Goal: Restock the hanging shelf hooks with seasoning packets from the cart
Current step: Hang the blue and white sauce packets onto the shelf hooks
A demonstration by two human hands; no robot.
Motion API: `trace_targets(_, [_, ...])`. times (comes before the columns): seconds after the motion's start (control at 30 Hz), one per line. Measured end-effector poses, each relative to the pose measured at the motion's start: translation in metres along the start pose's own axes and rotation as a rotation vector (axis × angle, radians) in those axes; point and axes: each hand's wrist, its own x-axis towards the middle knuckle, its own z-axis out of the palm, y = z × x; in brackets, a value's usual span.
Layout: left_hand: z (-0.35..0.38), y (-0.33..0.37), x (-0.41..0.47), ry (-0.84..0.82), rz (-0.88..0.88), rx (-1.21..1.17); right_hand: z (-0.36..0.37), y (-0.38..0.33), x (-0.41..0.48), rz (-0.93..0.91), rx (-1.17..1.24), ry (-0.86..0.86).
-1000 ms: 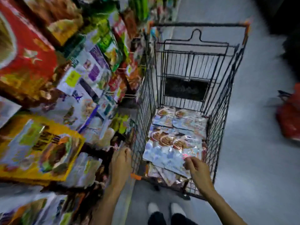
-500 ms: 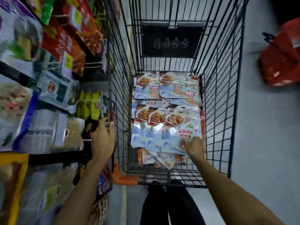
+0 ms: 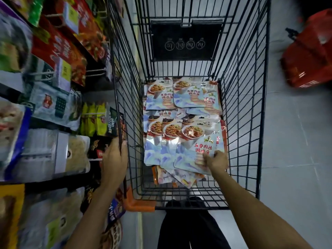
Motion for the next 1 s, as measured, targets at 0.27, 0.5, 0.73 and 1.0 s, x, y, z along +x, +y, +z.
trace_targets(0.27, [-0.019,0.041,-0.003,0.191,0.173,0.119,-0.047,-0.018,-0.042,-0.201,0.423,-0.088])
trace_targets(0.5, [0.022,0.095,0.015,-0.502,-0.270,-0.630,-0.064,-0.042,-0.075,-0.209,0.739,-0.523])
trace_targets(0.73, [0.044,0.057,0.029,-0.673,-0.633,-0.873,-0.034,-0.048,-0.068,-0.261,0.730,-0.635])
trace_targets(1.0, [0.062,0.029,0.037,-0.454,-0.671,-0.781,-0.020,-0.017,0.038,-0.256,-0.185,0.085])
